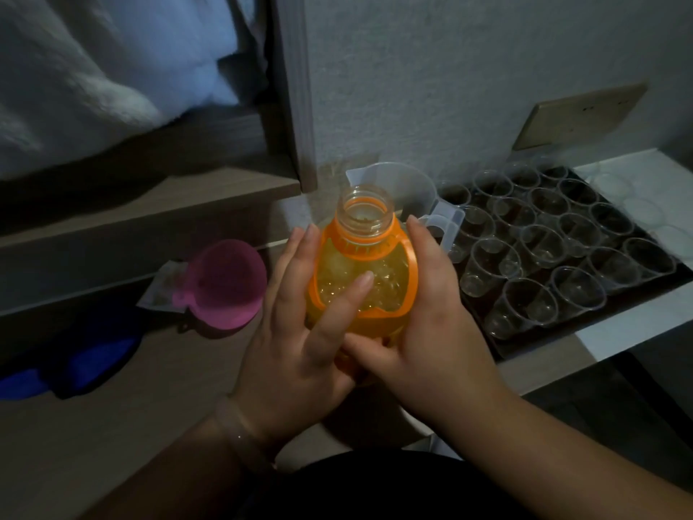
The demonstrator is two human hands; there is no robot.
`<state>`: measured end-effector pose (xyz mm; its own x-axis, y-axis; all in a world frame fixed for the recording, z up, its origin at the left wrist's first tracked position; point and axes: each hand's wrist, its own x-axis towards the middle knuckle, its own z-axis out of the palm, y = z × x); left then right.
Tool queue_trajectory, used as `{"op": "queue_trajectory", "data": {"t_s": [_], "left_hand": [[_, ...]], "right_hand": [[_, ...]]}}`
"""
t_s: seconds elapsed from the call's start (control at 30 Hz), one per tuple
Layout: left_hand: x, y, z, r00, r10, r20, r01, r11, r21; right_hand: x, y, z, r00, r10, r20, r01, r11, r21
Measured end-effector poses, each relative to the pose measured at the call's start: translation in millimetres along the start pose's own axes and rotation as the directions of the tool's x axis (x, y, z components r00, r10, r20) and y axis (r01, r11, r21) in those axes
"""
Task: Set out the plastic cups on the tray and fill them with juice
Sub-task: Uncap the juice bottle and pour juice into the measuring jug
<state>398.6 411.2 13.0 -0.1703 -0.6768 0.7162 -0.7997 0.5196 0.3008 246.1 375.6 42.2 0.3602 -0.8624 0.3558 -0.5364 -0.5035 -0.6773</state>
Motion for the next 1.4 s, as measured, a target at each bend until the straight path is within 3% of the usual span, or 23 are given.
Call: {"op": "queue_trajectory", "data": {"t_s": [0.4,0.73,0.97,1.23,1.4], "left_hand": [[1,-5,-1,1.000,0.012,-0.018,-0.012,1.000,0.007],[-1,-6,1,0.997,-0.023,-0.079,0.026,0.999,0.036],[0,-5,1,0.997,-0.044,-0.067,0.049,0.996,0.071],[1,-2,5,0.997,-0.044,-0.066,0.052,0.991,0.124],[1,1,8,0.995,-0.071,-0.076,0.081,0.987,0.139]], "right_hand": [[-5,4,3,0.993,-0.119,0.009,0.119,0.978,-0.172],[-10,5,7,0.982,-0.186,0.036,0.190,0.960,-0.207],[-9,32,-6,0.960,-0.263,-0.091,0.235,0.941,-0.243],[41,79,-12,0.988,0.009,-0.155,-0.093,0.829,-0.551],[78,82,-18,0.980,0.193,-0.037,-0.178,0.792,-0.583]]}}
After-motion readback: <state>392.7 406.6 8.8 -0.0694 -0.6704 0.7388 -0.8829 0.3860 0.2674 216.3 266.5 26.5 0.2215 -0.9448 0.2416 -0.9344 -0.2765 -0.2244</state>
